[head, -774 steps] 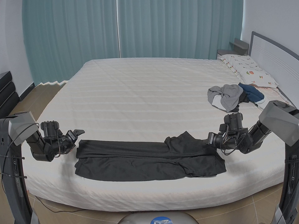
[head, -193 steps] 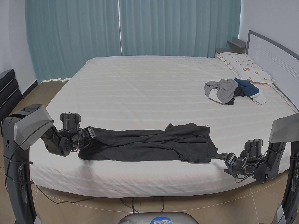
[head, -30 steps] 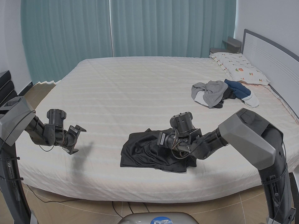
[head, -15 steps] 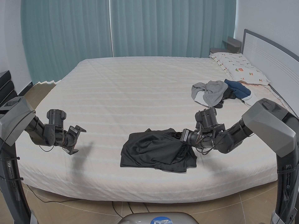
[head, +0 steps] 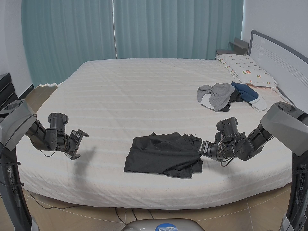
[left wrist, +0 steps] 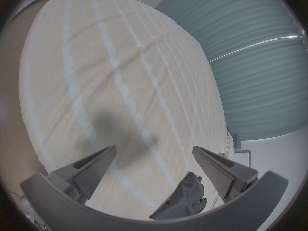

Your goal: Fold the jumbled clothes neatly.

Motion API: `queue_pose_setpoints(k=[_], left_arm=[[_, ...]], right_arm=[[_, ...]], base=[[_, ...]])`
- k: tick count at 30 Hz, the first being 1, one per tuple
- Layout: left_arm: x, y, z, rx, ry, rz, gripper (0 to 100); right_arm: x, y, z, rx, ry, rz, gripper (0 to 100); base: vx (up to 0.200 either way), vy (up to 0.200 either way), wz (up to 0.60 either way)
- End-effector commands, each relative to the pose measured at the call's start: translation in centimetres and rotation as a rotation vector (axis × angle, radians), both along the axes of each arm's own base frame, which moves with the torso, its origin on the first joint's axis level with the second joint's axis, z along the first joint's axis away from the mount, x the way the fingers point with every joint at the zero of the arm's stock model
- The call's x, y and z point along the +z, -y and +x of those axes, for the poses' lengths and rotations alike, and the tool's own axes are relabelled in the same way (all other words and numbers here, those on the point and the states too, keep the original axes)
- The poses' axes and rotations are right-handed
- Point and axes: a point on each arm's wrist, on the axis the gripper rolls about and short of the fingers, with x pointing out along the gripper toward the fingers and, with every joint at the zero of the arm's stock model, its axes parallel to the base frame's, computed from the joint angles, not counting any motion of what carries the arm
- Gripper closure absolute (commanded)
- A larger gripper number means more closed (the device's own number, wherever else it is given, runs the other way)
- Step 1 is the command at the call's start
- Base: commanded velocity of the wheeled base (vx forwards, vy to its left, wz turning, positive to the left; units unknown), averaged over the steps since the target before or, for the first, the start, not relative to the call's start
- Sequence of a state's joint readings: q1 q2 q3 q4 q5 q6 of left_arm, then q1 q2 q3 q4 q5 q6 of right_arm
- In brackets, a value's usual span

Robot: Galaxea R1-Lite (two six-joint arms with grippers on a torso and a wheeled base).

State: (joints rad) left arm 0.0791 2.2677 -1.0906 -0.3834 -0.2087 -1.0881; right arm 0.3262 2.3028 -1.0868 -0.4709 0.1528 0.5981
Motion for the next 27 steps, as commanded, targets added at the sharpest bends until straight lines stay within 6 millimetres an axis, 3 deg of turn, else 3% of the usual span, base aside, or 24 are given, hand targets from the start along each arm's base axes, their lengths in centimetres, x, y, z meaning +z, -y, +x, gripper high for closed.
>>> queue_pose_setpoints(k=[1, 6, 7, 10, 14, 16, 20, 27], left_arm=[[0.0, 0.0, 0.0, 0.001, -0.001, -0.001, 0], [0.0, 0.0, 0.0, 0.000, -0.001, 0.000, 0], [0.0, 0.0, 0.0, 0.000, -0.001, 0.000, 0], [-0.1, 0.0, 0.0, 0.001, -0.003, 0.001, 0], [-0.1, 0.0, 0.0, 0.001, -0.003, 0.001, 0], [-0.1, 0.0, 0.0, 0.001, -0.003, 0.001, 0], [-0.1, 0.0, 0.0, 0.004, -0.004, 0.001, 0], [-0.2, 0.0, -0.1, 0.006, -0.006, 0.005, 0]], right_arm=[[-0.6, 0.2, -0.1, -0.001, -0.019, -0.003, 100], [-1.5, 0.1, -0.6, 0.009, -0.047, -0.028, 100], [-1.5, 0.1, -0.8, 0.012, -0.051, -0.033, 0], [-1.1, 0.1, -0.9, 0.017, -0.044, -0.037, 0], [1.0, 0.2, -0.1, 0.010, 0.032, -0.012, 0], [3.8, -0.5, 1.6, -0.002, 0.133, 0.032, 0], [5.3, -1.8, 2.9, -0.001, 0.186, 0.069, 0], [3.3, -4.9, 4.4, 0.041, 0.194, 0.079, 0]], base=[[0.000, 0.000, 0.00], [0.000, 0.000, 0.00], [0.000, 0.000, 0.00], [0.000, 0.000, 0.00], [0.000, 0.000, 0.00], [0.000, 0.000, 0.00], [0.000, 0.000, 0.00], [0.000, 0.000, 0.00]])
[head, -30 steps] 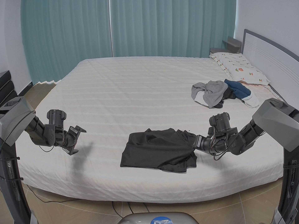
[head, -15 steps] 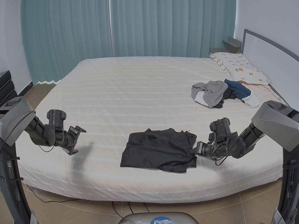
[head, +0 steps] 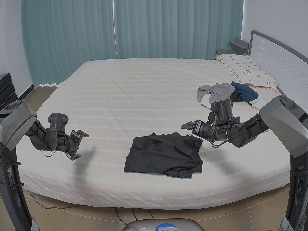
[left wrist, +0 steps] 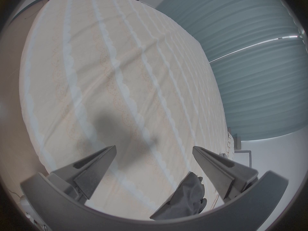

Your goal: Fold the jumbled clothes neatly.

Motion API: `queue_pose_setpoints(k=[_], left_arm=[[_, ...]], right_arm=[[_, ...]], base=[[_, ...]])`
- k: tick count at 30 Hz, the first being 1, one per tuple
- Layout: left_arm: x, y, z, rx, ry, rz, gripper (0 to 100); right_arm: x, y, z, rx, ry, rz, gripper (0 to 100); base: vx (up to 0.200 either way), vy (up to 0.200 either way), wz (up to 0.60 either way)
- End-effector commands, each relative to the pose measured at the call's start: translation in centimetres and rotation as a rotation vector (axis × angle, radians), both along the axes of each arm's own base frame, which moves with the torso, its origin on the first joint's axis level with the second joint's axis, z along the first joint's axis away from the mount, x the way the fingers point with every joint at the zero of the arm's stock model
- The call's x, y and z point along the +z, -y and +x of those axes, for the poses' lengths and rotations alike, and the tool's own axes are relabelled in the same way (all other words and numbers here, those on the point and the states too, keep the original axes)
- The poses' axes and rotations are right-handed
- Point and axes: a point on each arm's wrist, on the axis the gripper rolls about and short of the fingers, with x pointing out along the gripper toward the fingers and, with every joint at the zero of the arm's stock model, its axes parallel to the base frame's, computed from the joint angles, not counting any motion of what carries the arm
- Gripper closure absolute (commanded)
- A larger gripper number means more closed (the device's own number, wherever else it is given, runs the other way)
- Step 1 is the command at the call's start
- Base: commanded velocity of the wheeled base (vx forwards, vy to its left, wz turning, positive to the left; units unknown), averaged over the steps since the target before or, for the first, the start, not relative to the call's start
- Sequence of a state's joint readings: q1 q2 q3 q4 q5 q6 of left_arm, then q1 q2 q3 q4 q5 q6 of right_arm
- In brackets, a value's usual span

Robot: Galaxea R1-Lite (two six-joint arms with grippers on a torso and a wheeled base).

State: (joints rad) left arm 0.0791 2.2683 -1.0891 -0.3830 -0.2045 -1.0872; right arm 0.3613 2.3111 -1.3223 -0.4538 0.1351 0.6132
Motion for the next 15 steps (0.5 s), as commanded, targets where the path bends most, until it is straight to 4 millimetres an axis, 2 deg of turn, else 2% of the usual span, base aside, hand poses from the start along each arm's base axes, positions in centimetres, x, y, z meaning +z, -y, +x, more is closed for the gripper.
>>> queue_pose_setpoints(k=[1, 7, 15], left_arm=[[-0.1, 0.0, 0.0, 0.007, -0.004, 0.003, 0], [-0.1, 0.0, 0.0, 0.007, -0.004, 0.005, 0], [-0.3, 0.0, -0.1, 0.015, 0.008, 0.016, 0]], right_arm=[[-2.0, -2.5, 1.1, 0.034, -0.003, 0.007, 0], [-4.3, -3.6, 2.7, -0.015, 0.004, -0.012, 0], [-4.2, -3.5, 3.4, -0.058, 0.026, -0.026, 0]], base=[[0.000, 0.000, 0.00], [0.000, 0.000, 0.00], [0.000, 0.000, 0.00]])
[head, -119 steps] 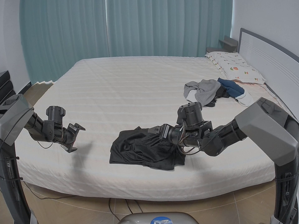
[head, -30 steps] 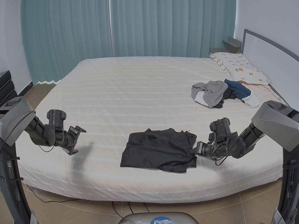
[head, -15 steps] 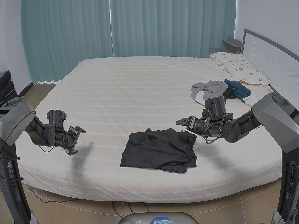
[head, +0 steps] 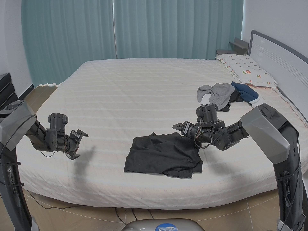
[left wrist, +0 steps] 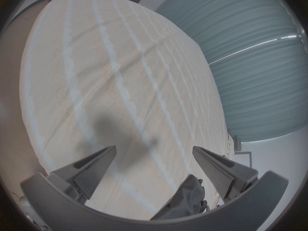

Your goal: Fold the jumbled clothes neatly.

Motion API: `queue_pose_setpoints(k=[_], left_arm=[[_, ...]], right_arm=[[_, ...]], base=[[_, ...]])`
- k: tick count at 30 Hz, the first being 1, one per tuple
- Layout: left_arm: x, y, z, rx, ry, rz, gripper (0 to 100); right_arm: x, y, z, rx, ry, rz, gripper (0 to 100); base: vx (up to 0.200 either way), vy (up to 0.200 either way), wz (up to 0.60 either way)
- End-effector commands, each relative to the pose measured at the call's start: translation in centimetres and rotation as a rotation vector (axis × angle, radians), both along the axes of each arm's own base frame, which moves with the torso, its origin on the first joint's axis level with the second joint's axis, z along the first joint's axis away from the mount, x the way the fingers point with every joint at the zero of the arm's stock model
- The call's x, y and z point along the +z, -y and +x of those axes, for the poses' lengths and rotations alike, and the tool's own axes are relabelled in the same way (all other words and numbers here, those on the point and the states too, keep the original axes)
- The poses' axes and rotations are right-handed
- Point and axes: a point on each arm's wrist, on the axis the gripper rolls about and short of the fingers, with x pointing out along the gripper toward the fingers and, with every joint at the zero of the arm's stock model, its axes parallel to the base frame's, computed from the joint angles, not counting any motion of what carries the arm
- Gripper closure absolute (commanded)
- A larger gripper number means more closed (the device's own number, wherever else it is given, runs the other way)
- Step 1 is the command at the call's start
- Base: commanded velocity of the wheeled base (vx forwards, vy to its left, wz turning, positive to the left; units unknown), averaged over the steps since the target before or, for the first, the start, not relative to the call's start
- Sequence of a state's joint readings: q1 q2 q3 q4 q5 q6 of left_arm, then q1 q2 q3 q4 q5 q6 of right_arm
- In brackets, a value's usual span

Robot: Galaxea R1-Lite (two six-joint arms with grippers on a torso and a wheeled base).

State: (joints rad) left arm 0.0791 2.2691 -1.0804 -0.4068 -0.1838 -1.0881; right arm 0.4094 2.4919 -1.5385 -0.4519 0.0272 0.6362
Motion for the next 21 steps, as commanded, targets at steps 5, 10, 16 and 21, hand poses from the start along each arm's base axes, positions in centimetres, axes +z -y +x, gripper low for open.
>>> queue_pose_setpoints(k=[5, 10, 16, 21], left_arm=[[-0.3, 0.0, -0.1, 0.001, 0.001, 0.002, 0], [-0.4, 0.0, -0.1, 0.001, 0.001, 0.002, 0], [-0.4, 0.0, -0.1, 0.001, 0.001, 0.002, 0], [-0.3, 0.0, -0.1, 0.001, 0.003, 0.003, 0]], right_arm=[[-1.7, -0.1, 0.3, -0.002, -0.025, -0.009, 0], [-2.7, -0.3, 0.5, -0.002, -0.035, -0.015, 0], [-3.2, -0.1, 0.7, -0.007, -0.043, -0.021, 100], [-2.9, 0.3, 1.1, -0.020, -0.048, -0.022, 100]], base=[[0.000, 0.000, 0.00], [0.000, 0.000, 0.00], [0.000, 0.000, 0.00], [0.000, 0.000, 0.00]])
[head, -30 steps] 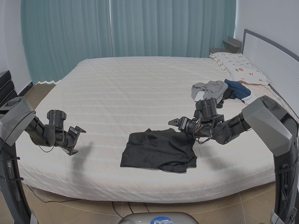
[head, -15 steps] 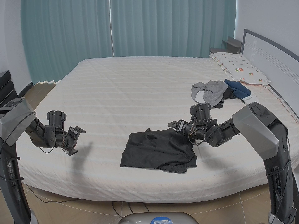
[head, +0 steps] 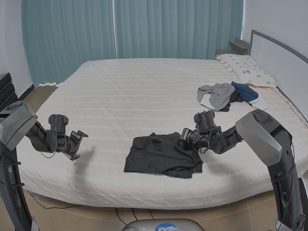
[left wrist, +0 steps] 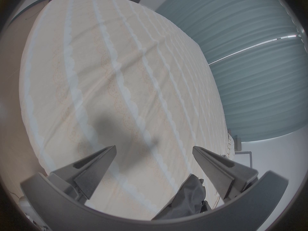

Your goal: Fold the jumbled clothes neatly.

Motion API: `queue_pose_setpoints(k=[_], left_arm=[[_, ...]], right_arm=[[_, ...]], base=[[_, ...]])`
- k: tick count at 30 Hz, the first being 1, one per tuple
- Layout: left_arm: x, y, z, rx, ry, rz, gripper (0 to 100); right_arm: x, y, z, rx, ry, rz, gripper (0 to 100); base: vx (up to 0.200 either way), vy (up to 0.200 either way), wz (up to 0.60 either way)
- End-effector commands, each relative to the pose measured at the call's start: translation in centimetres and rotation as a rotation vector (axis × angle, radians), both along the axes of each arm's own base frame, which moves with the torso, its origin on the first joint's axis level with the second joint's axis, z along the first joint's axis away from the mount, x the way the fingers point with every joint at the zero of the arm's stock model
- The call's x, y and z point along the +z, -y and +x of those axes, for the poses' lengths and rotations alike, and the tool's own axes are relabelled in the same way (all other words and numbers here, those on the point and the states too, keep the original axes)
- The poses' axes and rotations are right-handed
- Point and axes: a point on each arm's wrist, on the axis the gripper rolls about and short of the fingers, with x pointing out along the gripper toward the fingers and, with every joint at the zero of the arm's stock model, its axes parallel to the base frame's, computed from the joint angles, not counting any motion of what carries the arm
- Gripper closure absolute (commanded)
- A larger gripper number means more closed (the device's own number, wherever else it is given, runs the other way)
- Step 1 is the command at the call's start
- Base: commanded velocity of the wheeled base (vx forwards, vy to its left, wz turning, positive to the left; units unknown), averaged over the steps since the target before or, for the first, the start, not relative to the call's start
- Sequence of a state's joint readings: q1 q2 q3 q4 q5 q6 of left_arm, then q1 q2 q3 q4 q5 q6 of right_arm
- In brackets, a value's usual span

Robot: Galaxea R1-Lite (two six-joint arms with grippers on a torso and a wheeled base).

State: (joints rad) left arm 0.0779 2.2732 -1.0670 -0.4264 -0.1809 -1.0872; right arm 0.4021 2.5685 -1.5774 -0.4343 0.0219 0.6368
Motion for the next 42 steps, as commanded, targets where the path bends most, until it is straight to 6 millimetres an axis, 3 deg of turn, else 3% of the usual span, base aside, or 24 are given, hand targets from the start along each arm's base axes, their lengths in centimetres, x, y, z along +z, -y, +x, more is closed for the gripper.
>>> queue_pose_setpoints(k=[1, 8, 14, 28, 36, 37, 42], left_arm=[[0.0, 0.0, 0.0, 0.000, 0.000, 0.000, 0], [-0.1, 0.0, 0.0, 0.000, -0.003, -0.001, 0], [-0.1, 0.0, 0.0, 0.000, -0.003, -0.001, 0], [-0.1, 0.0, 0.0, 0.003, -0.001, 0.002, 0], [-0.1, 0.0, 0.0, 0.009, -0.003, 0.009, 0], [-0.1, 0.0, 0.0, 0.010, -0.003, 0.009, 0], [-0.1, 0.0, 0.0, 0.010, -0.004, 0.008, 0]], right_arm=[[0.2, 0.3, 0.5, -0.020, 0.010, -0.001, 100], [0.4, 3.4, 1.8, -0.104, 0.019, -0.006, 100], [0.2, 4.8, 2.2, -0.166, -0.006, 0.038, 100], [-1.7, 7.5, 2.3, -0.271, -0.074, 0.014, 100], [-1.7, 7.4, 2.2, -0.275, -0.083, 0.035, 100], [-1.5, 7.2, 2.1, -0.273, -0.082, 0.041, 0], [0.4, 7.2, 1.4, -0.265, -0.065, 0.059, 0]], base=[[0.000, 0.000, 0.00], [0.000, 0.000, 0.00], [0.000, 0.000, 0.00], [0.000, 0.000, 0.00], [0.000, 0.000, 0.00], [0.000, 0.000, 0.00], [0.000, 0.000, 0.00]])
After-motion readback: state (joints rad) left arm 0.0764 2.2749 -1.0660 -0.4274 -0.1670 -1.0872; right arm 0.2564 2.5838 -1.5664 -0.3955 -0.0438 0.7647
